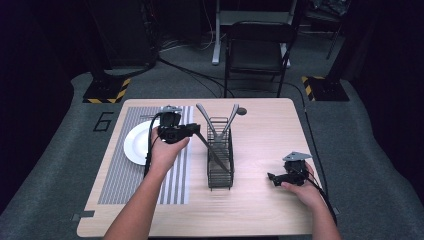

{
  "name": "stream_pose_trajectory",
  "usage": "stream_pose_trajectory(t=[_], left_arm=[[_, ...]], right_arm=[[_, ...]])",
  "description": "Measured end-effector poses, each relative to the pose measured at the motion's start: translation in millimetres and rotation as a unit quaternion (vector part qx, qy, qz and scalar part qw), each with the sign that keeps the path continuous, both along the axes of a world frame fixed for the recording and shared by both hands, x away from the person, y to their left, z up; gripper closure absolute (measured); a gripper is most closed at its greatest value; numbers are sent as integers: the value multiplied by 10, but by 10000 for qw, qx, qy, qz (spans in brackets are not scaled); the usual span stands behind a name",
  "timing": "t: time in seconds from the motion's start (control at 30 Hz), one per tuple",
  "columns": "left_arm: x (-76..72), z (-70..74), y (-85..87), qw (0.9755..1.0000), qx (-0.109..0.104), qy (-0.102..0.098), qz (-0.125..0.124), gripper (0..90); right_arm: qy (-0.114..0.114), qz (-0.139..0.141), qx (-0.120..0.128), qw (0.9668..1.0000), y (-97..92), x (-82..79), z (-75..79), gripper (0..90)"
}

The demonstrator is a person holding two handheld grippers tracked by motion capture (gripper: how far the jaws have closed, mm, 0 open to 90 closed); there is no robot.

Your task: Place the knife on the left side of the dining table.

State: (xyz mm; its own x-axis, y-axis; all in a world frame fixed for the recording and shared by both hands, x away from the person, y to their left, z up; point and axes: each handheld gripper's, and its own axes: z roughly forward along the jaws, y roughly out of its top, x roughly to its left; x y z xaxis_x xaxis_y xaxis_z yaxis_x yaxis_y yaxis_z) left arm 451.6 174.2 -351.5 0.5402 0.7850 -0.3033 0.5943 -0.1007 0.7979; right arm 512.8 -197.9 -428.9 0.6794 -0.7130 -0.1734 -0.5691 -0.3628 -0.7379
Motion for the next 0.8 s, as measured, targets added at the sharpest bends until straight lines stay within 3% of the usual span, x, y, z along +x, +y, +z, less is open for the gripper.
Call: stream_pose_trajectory(t=[0.2,0.8], left_arm=[[-93,67,-94,9995,156,-247,-102,779],[-222,258,-295,9974,29,-205,-696,829]], right_arm=[[-4,2,-14,10000,2,1,0,0],[13,31,-24,10000,6,4,-1,0]])
